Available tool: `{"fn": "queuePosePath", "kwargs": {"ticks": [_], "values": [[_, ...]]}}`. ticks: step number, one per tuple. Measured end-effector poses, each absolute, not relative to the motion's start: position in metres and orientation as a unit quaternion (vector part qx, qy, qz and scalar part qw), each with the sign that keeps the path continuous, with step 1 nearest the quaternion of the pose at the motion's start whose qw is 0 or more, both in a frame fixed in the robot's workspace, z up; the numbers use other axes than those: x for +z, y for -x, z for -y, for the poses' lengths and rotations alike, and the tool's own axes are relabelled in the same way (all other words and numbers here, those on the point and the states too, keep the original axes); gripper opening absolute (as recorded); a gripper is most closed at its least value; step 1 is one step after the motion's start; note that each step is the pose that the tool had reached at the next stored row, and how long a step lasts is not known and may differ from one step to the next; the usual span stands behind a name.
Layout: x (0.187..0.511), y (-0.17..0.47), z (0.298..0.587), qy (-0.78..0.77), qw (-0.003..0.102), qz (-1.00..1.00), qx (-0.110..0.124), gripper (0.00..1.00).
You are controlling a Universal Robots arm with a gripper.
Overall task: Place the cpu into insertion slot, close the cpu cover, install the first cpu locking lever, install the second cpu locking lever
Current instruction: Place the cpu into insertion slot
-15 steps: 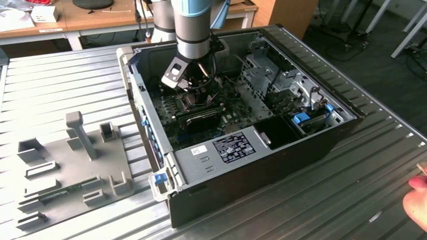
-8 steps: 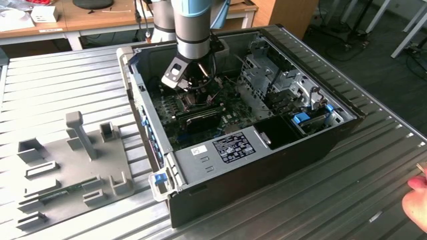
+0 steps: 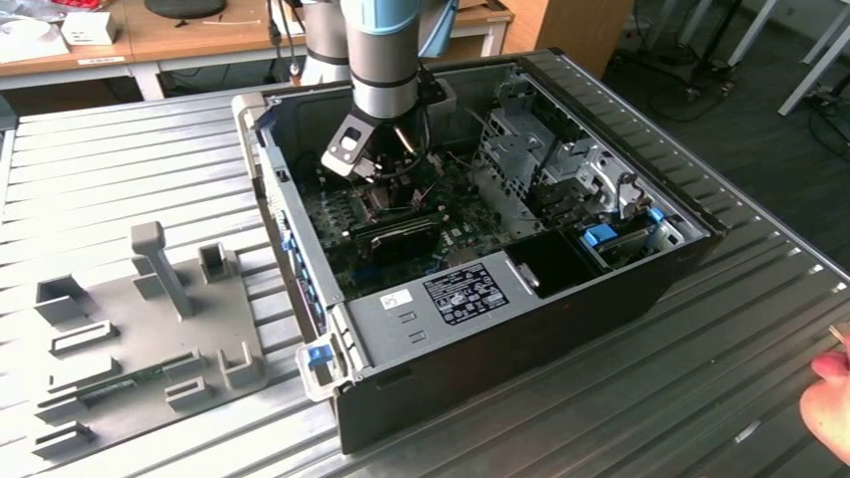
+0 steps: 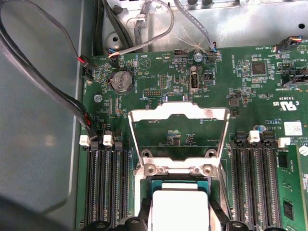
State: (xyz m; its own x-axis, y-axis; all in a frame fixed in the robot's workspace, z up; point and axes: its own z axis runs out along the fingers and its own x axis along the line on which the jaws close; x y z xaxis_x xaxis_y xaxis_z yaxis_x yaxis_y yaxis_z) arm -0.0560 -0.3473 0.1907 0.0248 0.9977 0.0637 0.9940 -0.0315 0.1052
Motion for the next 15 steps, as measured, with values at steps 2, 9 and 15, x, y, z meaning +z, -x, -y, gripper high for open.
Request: {"fn": "queuePosePath", "kwargs": {"ticks": [2, 9, 15], "values": [[0.1906, 0.0559, 0.3473, -0.716, 0.015, -0.696, 0.060, 0.54], [0.1897, 0.0563, 0.3473, -0.716, 0.016, -0.696, 0.060, 0.54], [0.1890, 0.0563, 0.3473, -0.716, 0.016, -0.696, 0.060, 0.54]]}}
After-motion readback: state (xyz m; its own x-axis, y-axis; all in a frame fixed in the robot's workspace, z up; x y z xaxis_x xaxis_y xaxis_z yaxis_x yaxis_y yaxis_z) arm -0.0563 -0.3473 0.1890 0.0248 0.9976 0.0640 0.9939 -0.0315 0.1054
